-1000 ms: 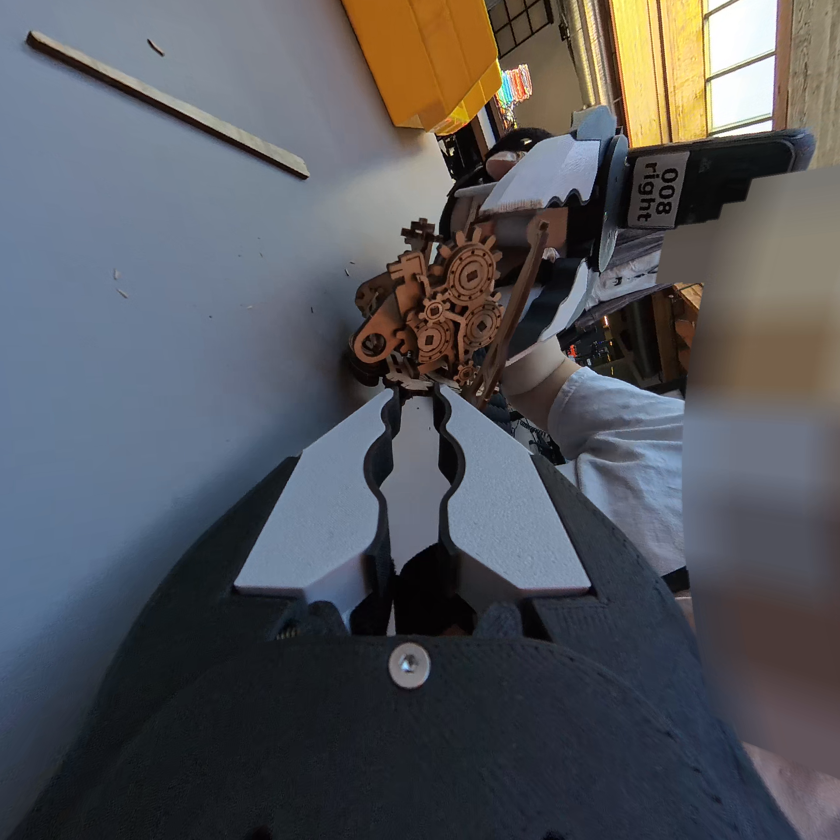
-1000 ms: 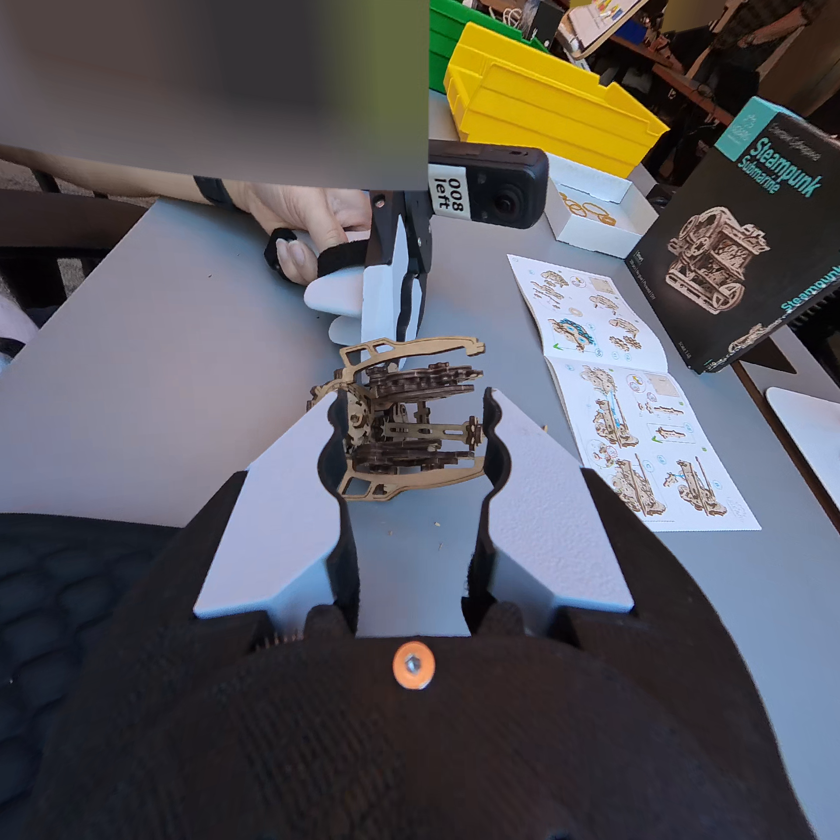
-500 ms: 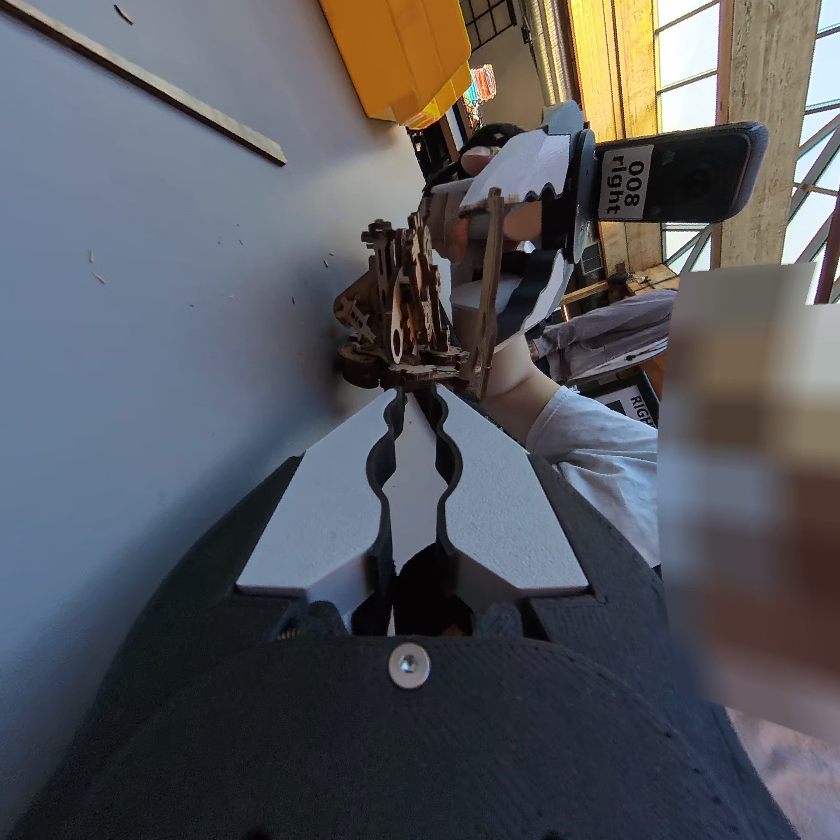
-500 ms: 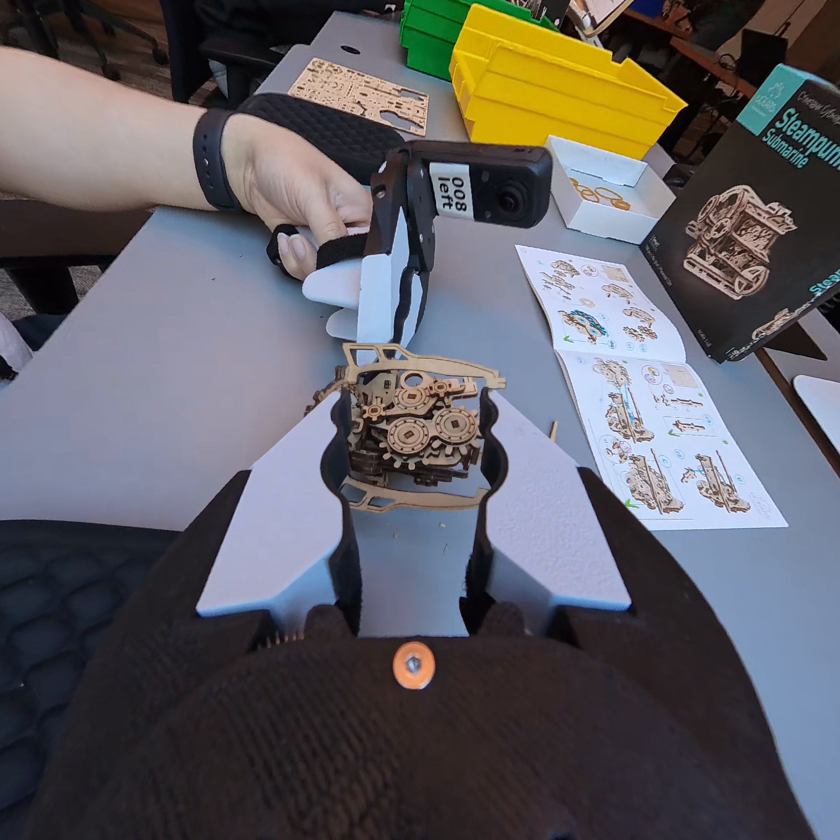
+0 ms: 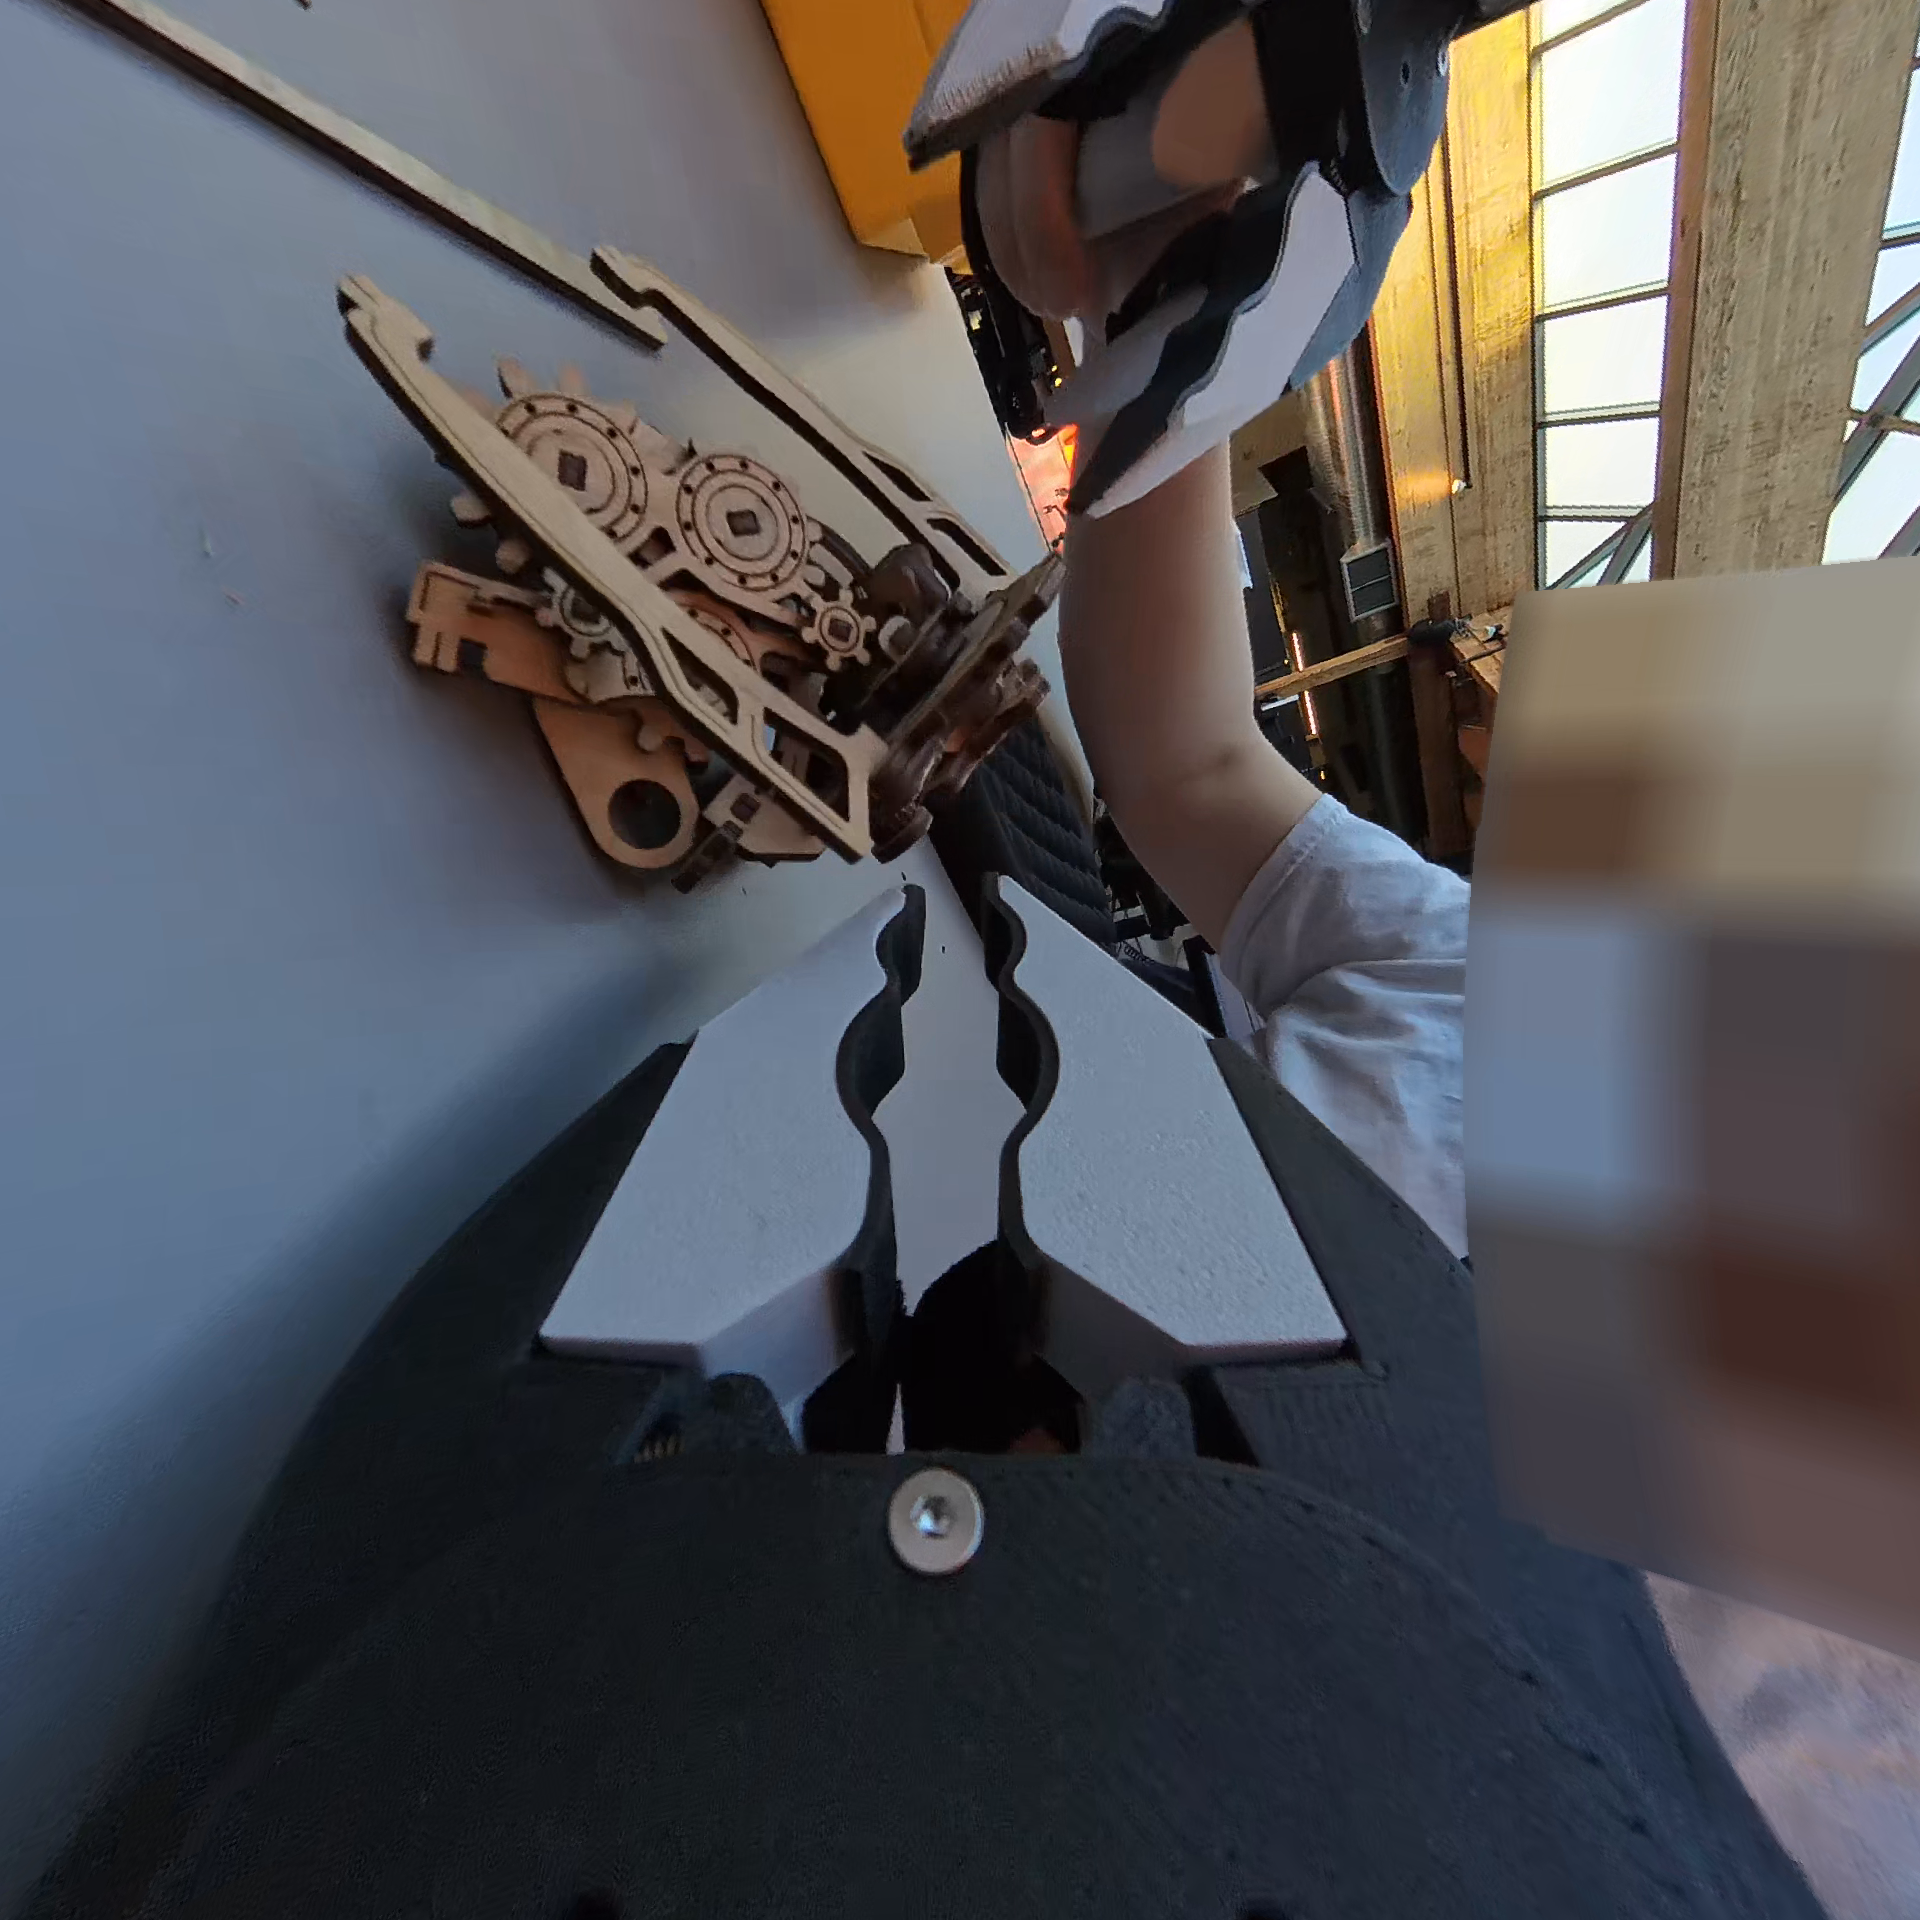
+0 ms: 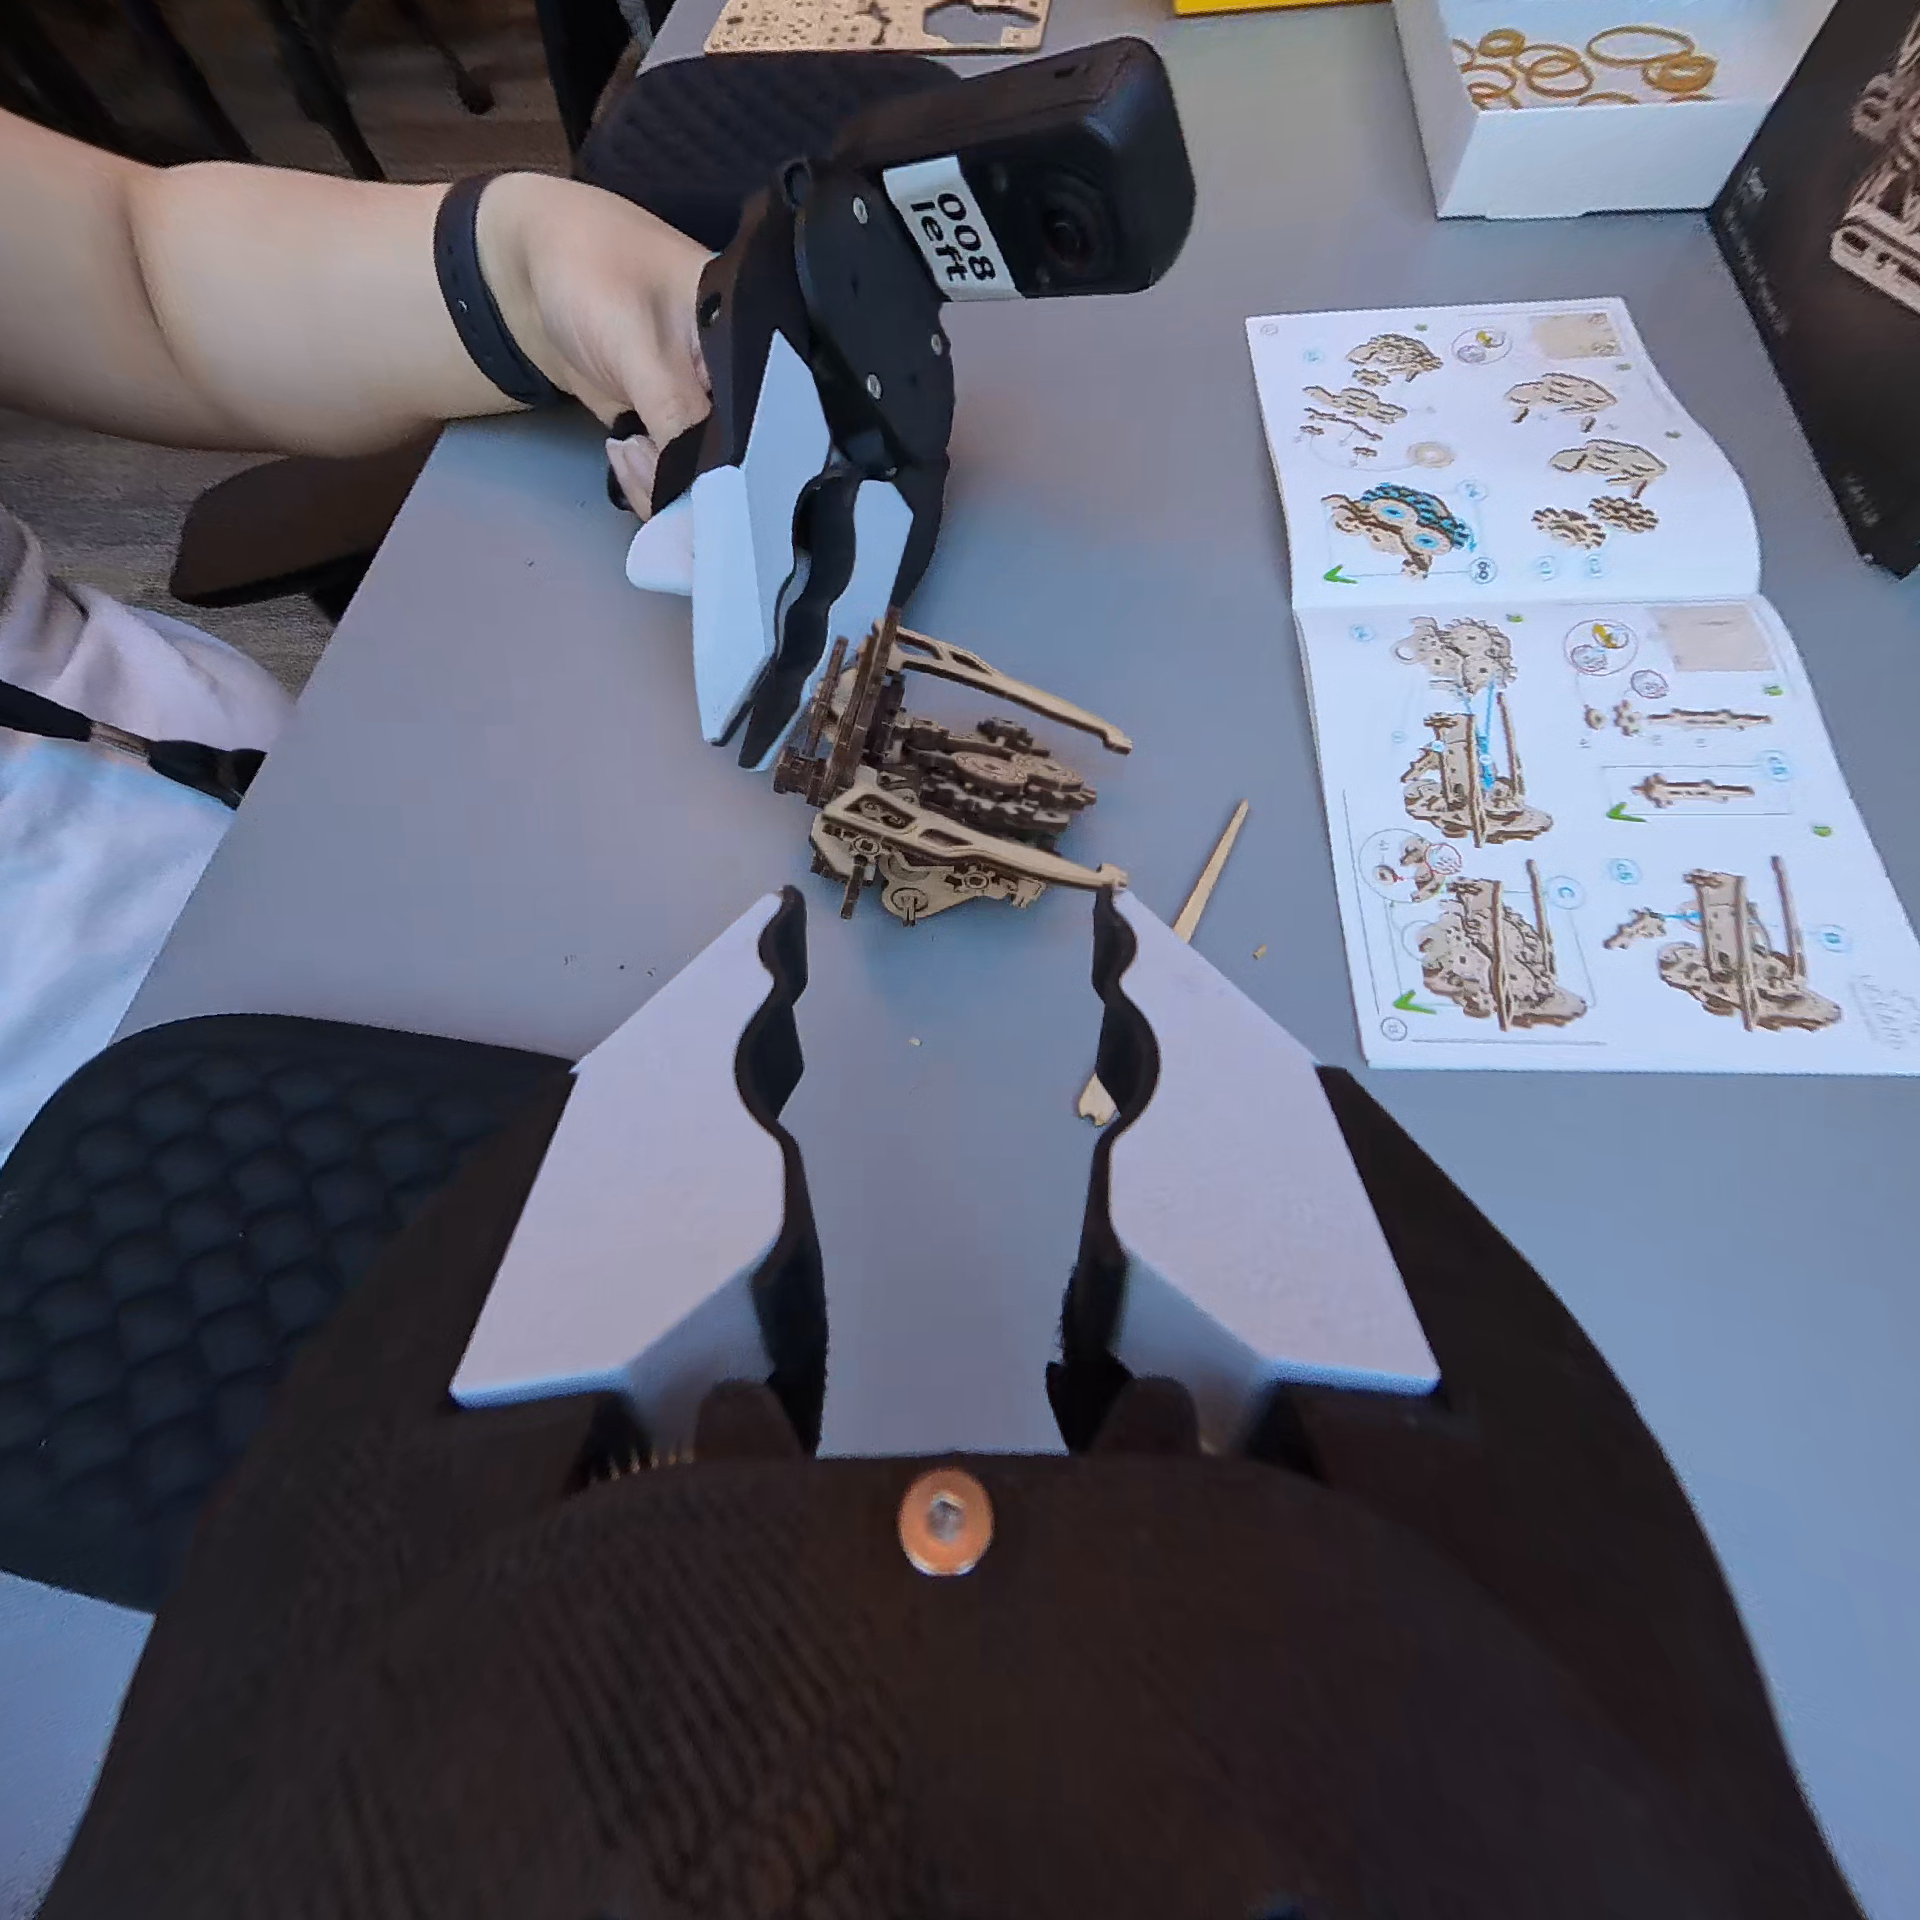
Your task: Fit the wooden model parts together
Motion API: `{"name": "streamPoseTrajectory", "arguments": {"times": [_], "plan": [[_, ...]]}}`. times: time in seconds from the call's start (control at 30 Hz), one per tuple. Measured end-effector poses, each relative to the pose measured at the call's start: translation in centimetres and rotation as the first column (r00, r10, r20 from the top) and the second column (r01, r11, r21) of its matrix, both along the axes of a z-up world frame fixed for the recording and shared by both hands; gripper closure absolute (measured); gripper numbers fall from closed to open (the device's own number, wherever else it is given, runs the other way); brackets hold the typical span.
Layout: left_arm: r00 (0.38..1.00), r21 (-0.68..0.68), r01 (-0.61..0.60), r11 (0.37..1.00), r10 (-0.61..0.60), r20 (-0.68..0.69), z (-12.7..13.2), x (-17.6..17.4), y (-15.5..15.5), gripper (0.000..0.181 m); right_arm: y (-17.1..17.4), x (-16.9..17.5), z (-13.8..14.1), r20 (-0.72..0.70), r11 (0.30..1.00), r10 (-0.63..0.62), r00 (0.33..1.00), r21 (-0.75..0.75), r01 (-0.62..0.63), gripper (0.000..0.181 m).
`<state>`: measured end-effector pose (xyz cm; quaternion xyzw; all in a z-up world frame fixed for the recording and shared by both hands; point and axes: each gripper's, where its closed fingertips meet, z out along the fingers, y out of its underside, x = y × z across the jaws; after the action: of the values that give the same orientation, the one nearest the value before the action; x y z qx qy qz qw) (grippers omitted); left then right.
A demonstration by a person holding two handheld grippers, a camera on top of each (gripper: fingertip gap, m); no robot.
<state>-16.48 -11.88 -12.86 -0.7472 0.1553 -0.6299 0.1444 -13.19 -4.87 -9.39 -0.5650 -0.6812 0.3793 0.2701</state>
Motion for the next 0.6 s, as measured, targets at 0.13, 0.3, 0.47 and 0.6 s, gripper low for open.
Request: {"name": "streamPoseTrajectory", "arguments": {"times": [0.13,0.3,0.47,0.6], "plan": [[0.999,-0.051,0.017,0.999,-0.015,0.05,0.5,-1.2,-1.1,0.17,0.8,-1.7,0.1,-0.065,0.997,0.04,0.997,-0.06,-0.043,0.127],[0.991,-0.001,-0.126,0.992,0.126,0.041,1.0,-4.5,0.2,0.164,2.0,-3.3,-1.2,-0.036,0.992,0.105,0.994,-0.073,-0.107,0.132],[0.964,0.177,-0.255,0.951,0.265,-0.034,2.4,-6.1,2.5,0.118,2.9,-4.2,-1.3,-0.081,0.981,0.123,0.989,-0.141,-0.133,0.133],[0.952,0.066,-0.305,0.95,0.305,0.012,2.9,-6.1,3.4,0.118,3.1,-4.1,-1.5,-0.106,0.989,0.104,0.989,-0.091,-0.113,0.133]]}}
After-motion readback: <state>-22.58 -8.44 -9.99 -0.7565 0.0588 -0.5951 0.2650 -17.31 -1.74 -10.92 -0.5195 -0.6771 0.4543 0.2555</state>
